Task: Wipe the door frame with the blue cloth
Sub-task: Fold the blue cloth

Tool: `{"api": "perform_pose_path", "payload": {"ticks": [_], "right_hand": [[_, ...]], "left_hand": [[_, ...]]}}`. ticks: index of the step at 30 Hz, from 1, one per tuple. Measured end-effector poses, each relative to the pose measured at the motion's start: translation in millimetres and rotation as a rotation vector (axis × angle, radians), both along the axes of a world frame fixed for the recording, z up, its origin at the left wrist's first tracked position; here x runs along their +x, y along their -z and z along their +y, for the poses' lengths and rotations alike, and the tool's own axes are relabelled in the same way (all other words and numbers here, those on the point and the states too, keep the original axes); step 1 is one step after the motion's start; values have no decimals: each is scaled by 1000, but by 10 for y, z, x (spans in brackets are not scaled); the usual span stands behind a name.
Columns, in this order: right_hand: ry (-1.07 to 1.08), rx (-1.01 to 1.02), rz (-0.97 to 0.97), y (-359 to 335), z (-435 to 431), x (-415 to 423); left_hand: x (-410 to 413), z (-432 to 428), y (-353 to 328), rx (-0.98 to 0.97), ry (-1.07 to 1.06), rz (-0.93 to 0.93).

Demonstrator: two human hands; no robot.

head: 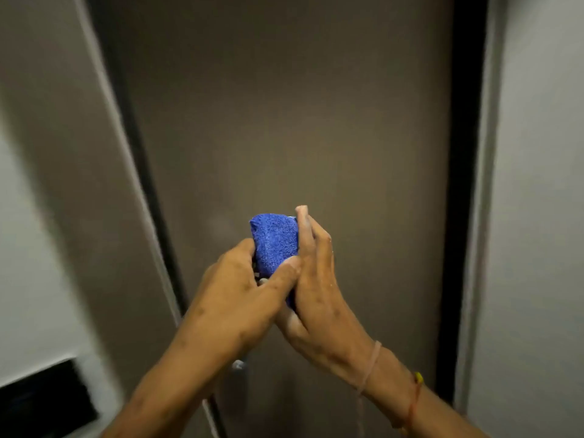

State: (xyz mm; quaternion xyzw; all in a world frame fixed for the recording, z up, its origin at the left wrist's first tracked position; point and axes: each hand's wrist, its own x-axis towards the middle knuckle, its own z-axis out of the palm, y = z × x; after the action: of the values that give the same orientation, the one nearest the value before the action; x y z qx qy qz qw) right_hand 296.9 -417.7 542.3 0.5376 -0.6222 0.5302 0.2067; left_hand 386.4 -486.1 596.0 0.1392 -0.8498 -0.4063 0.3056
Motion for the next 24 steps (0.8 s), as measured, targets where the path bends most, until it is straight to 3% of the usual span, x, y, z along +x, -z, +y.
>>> {"api": "perform_pose_path", "payload": {"ticks": [4,6,10,17,21,24], "right_hand": [[87,150,-414,536,929,-461],[69,168,-733,831,1528,-719],[-69,-161,-1335,1367,2568,-1168],[58,-375,-1606,2527,3981,-1790],[237,-272,-1760,3567,4586,-2052],[500,-182,-1863,4350,4935,-2139]], "left_hand": [[-617,552,456,51,257,-169],[-965,927,719,76,421,-275],[-1563,1670,1199,168,651,-380],[-2733,2845,2234,409,821,-655],[-3325,3470,3349,514,769,-883],[-3627,3901,4288,551,747,-1097]]}}
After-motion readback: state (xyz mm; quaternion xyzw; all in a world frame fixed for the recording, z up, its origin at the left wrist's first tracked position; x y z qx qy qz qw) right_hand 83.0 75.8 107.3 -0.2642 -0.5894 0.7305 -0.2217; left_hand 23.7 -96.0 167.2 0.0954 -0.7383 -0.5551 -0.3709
